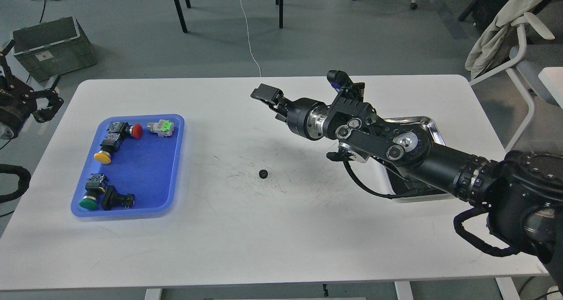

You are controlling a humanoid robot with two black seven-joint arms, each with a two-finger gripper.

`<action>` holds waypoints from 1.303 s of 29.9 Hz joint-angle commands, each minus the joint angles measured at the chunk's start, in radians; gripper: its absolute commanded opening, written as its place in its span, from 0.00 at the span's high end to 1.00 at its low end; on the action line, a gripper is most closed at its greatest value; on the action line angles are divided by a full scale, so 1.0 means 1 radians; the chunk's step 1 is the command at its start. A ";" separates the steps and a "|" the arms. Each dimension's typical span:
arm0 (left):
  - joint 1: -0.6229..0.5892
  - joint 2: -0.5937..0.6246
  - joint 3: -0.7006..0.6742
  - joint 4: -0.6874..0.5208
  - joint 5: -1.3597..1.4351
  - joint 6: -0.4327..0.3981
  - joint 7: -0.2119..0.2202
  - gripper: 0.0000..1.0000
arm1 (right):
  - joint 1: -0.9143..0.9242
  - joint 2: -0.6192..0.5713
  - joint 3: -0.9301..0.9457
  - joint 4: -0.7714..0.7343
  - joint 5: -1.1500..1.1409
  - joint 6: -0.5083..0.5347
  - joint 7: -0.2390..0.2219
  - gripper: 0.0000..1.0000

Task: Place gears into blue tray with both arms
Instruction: 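Lower the black gear onto the table and open the right gripper, then retract the right arm back over the steel tray, then reach the left gripper to the black gear and grasp it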

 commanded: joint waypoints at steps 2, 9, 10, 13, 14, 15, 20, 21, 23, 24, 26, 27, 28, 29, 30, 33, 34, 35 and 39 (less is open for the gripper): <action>0.007 0.103 0.035 -0.153 0.070 0.006 0.003 0.01 | -0.034 0.000 0.190 0.003 0.043 0.001 0.003 0.01; 0.004 0.265 0.126 -0.363 0.174 0.014 0.020 0.01 | -0.132 -0.156 0.434 0.057 0.202 0.033 0.007 0.01; 0.002 0.285 0.129 -0.403 0.208 0.013 0.020 0.01 | -0.150 -0.190 0.454 0.071 0.231 0.042 0.007 0.01; 0.001 0.360 0.129 -0.552 0.329 0.014 0.030 0.01 | -0.216 -0.299 0.537 0.089 0.320 0.091 0.007 0.01; 0.001 0.379 0.128 -0.599 0.372 0.014 0.040 0.01 | -0.242 -0.323 0.567 0.088 0.357 0.120 0.007 0.01; 0.001 0.389 0.128 -0.644 0.413 0.014 0.050 0.01 | -0.273 -0.345 0.597 0.086 0.397 0.155 0.007 0.01; 0.007 0.358 0.141 -0.782 0.759 0.052 0.072 0.01 | -0.428 -0.451 0.741 0.088 0.563 0.307 0.009 0.01; 0.007 0.332 0.158 -0.793 0.836 0.066 0.070 0.01 | -0.454 -0.468 0.770 0.088 0.580 0.314 0.009 0.01; 0.005 0.276 0.189 -0.807 0.993 0.103 0.070 0.01 | -0.509 -0.488 0.831 0.088 0.612 0.320 0.009 0.01; 0.005 0.250 0.195 -0.811 1.068 0.126 0.070 0.01 | -0.534 -0.489 0.847 0.088 0.626 0.326 0.009 0.01; 0.007 0.181 0.201 -0.814 1.255 0.174 0.078 0.01 | -0.583 -0.491 0.861 0.089 0.636 0.341 0.007 0.01; 0.007 0.149 0.206 -0.813 1.342 0.189 0.081 0.02 | -0.594 -0.491 0.859 0.089 0.636 0.337 0.007 0.01; 0.007 0.109 0.216 -0.810 1.443 0.206 0.084 0.02 | -0.601 -0.489 0.855 0.086 0.636 0.334 0.007 0.01; 0.007 0.072 0.230 -0.805 1.543 0.221 0.092 0.02 | -0.604 -0.485 0.853 0.079 0.635 0.332 0.007 0.01; 0.008 0.043 0.247 -0.802 1.621 0.238 0.101 0.02 | -0.606 -0.482 0.852 0.075 0.635 0.329 0.007 0.01; 0.008 -0.041 0.316 -0.775 1.817 0.304 0.132 0.02 | -0.623 -0.480 0.855 0.068 0.635 0.335 0.007 0.01; 0.008 -0.069 0.339 -0.761 1.866 0.321 0.139 0.02 | -0.627 -0.480 0.855 0.068 0.635 0.338 0.007 0.01; 0.008 -0.096 0.356 -0.742 1.907 0.332 0.149 0.02 | -0.629 -0.480 0.853 0.068 0.635 0.340 0.007 0.01; 0.010 -0.208 0.379 -0.635 2.059 0.347 0.155 0.03 | -0.634 -0.477 0.855 0.065 0.635 0.334 0.011 0.01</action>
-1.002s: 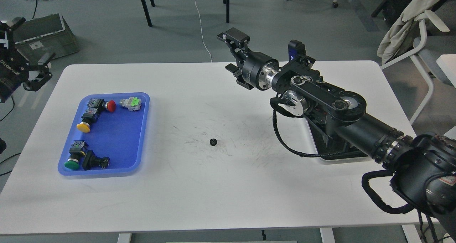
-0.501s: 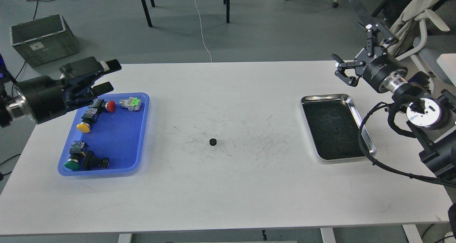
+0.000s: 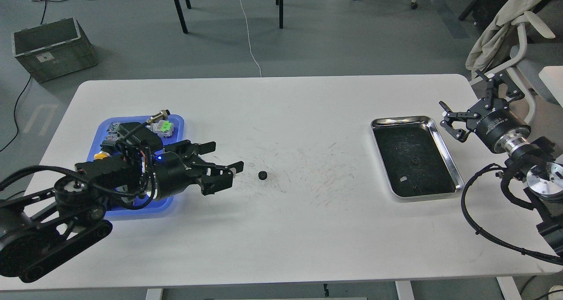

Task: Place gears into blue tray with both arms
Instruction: 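Reach the left gripper to the black gear and grasp it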

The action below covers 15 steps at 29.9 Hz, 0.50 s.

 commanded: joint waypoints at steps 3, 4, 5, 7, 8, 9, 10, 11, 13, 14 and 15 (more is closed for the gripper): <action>0.003 -0.171 0.015 0.180 0.160 0.052 0.004 0.03 | -0.003 0.004 0.001 -0.002 0.000 -0.005 0.008 0.01; 0.003 -0.196 0.015 0.211 0.160 0.060 0.004 0.03 | -0.003 0.004 -0.001 -0.002 0.000 -0.005 0.011 0.01; 0.003 -0.217 0.015 0.232 0.160 0.066 0.004 0.04 | -0.003 0.004 -0.001 -0.002 -0.002 -0.007 0.012 0.01; 0.003 -0.243 0.016 0.257 0.160 0.076 0.004 0.04 | -0.003 0.004 -0.001 -0.002 -0.002 -0.007 0.012 0.01; 0.003 -0.255 0.019 0.268 0.160 0.078 0.004 0.04 | -0.003 0.004 -0.001 -0.002 -0.002 -0.007 0.012 0.01; 0.003 -0.266 0.022 0.277 0.160 0.078 0.004 0.04 | -0.003 0.004 -0.001 -0.002 -0.002 -0.007 0.012 0.01; 0.003 -0.278 0.024 0.289 0.160 0.080 0.004 0.05 | -0.003 0.004 -0.001 -0.002 -0.003 -0.007 0.012 0.01; 0.003 -0.291 0.024 0.304 0.160 0.081 0.004 0.05 | -0.003 0.004 -0.002 -0.002 -0.003 -0.010 0.012 0.01; 0.003 -0.317 0.025 0.340 0.160 0.095 0.004 0.05 | -0.003 0.004 -0.004 -0.001 -0.003 -0.021 0.012 0.01; 0.001 -0.331 0.027 0.358 0.160 0.104 0.005 0.06 | -0.003 0.006 -0.004 -0.001 -0.003 -0.025 0.012 0.01; 0.000 -0.344 0.030 0.375 0.160 0.110 0.005 0.08 | -0.004 0.006 -0.004 -0.001 -0.003 -0.030 0.012 0.01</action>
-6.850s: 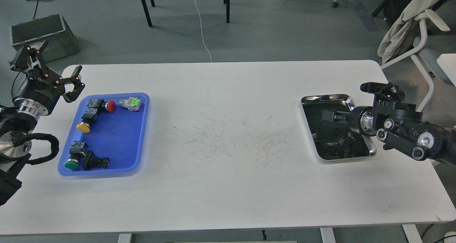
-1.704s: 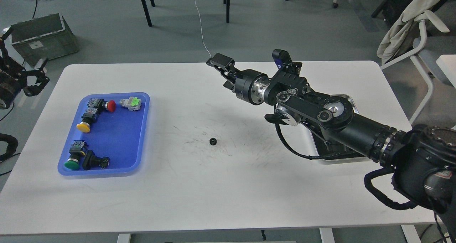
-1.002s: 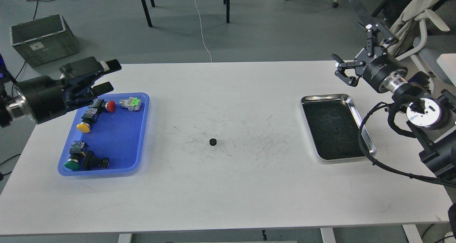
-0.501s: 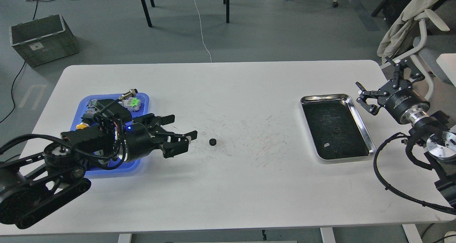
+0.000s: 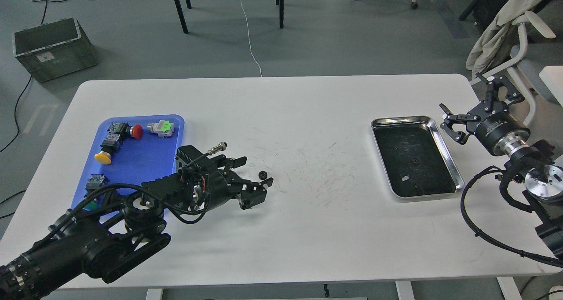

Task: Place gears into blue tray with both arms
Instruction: 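Reach the left gripper to the black gear and grasp it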

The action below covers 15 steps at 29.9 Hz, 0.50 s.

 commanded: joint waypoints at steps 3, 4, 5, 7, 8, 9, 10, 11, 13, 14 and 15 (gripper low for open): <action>-0.005 -0.049 0.005 0.071 0.000 0.022 0.003 0.12 | -0.005 0.001 -0.002 0.003 0.000 -0.018 0.000 0.01; -0.005 -0.051 0.005 0.077 0.000 0.022 0.003 0.15 | -0.006 0.001 -0.002 0.003 0.000 -0.020 0.000 0.01; -0.005 -0.052 0.005 0.084 0.000 0.024 0.003 0.19 | -0.006 0.004 -0.002 0.003 0.000 -0.020 0.000 0.01; -0.005 -0.061 0.005 0.098 0.000 0.025 0.006 0.23 | -0.005 0.006 0.000 0.003 0.000 -0.020 0.000 0.01; -0.006 -0.067 0.005 0.107 0.000 0.033 0.007 0.25 | -0.005 0.007 0.000 0.005 0.000 -0.020 0.000 0.01; -0.006 -0.069 0.005 0.112 0.000 0.038 0.009 0.28 | -0.005 0.007 0.000 0.005 0.000 -0.021 0.000 0.01; -0.006 -0.071 0.007 0.117 0.000 0.039 0.009 0.28 | -0.005 0.007 0.000 0.005 0.000 -0.021 0.000 0.01; -0.003 -0.071 0.007 0.120 0.000 0.039 0.010 0.29 | -0.005 0.007 0.000 0.005 0.000 -0.020 0.000 0.01; -0.002 -0.072 0.011 0.127 0.000 0.039 0.018 0.36 | -0.005 0.007 0.000 0.005 0.000 -0.021 0.000 0.01; -0.002 -0.072 0.020 0.130 0.000 0.041 0.021 0.38 | -0.006 0.007 0.000 0.005 0.000 -0.021 0.000 0.01; -0.002 -0.072 0.025 0.134 0.000 0.041 0.021 0.39 | -0.005 0.007 0.000 0.005 0.000 -0.021 0.000 0.01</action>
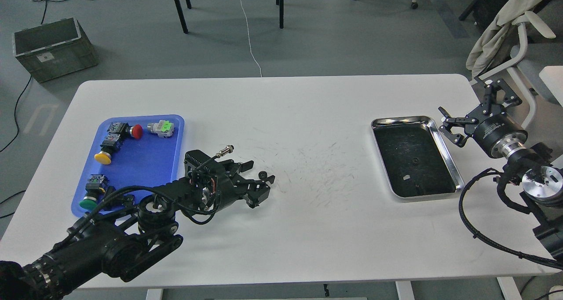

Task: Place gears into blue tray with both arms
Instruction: 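Reach the left gripper to the black gear and grasp it, then carry the black gear with the left gripper into the blue tray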

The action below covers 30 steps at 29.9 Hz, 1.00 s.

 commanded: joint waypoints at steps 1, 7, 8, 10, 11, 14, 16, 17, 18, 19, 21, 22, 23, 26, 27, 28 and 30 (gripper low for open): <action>0.002 -0.001 0.015 0.011 0.000 0.002 0.005 0.41 | -0.001 0.000 0.000 0.000 0.000 0.000 0.000 0.01; 0.003 -0.003 0.017 0.018 0.000 0.002 0.007 0.54 | 0.001 0.000 0.000 -0.001 0.000 0.000 0.000 0.01; 0.003 -0.003 0.017 0.018 0.000 0.002 0.007 0.62 | 0.001 0.000 0.000 -0.001 0.000 0.000 0.000 0.01; 0.005 -0.009 0.017 0.020 0.000 0.000 0.007 0.76 | -0.001 0.000 -0.001 -0.001 0.000 0.000 0.000 0.01; 0.005 -0.010 0.017 0.020 0.000 0.000 0.007 0.80 | -0.002 0.000 -0.001 -0.001 0.000 0.000 0.000 0.01; 0.005 -0.015 0.017 0.020 0.000 0.000 0.007 0.88 | -0.004 0.000 -0.001 -0.001 0.000 0.000 0.000 0.01; 0.005 -0.016 0.017 0.020 0.000 0.002 0.005 0.88 | -0.006 0.000 -0.006 -0.001 0.000 0.000 0.000 0.01; 0.006 -0.018 0.017 0.020 0.000 0.002 0.007 0.88 | -0.006 0.000 -0.006 0.000 0.000 0.000 0.000 0.01; 0.006 -0.019 0.017 0.018 0.000 0.002 0.005 0.90 | -0.006 0.000 -0.006 0.000 0.000 0.000 0.000 0.01; 0.006 -0.019 0.015 0.018 0.000 0.002 0.005 0.91 | -0.006 0.000 -0.006 0.000 0.000 0.000 0.000 0.01; 0.005 -0.019 0.015 0.015 0.000 0.003 0.005 0.93 | -0.006 0.000 -0.006 0.000 0.000 0.000 0.000 0.01; 0.003 -0.018 0.013 0.014 0.000 0.003 0.005 0.93 | -0.006 0.000 -0.006 0.000 0.000 0.000 0.001 0.01; 0.002 -0.015 0.013 0.009 0.000 0.005 0.005 0.93 | -0.006 0.000 -0.006 0.000 0.000 0.000 0.000 0.01; -0.009 0.000 0.007 -0.002 0.000 0.021 0.001 0.93 | -0.004 0.000 -0.006 0.000 0.000 0.000 0.001 0.01; -0.014 0.003 0.006 -0.005 0.000 0.031 0.001 0.93 | -0.006 0.000 -0.008 0.000 0.000 0.000 0.000 0.01; -0.020 0.017 0.004 -0.008 0.000 0.038 0.001 0.93 | -0.004 0.000 -0.008 0.000 0.000 0.000 0.000 0.01; -0.038 0.055 0.004 -0.032 0.000 0.038 0.004 0.93 | -0.004 0.000 -0.008 0.000 0.000 0.000 0.000 0.01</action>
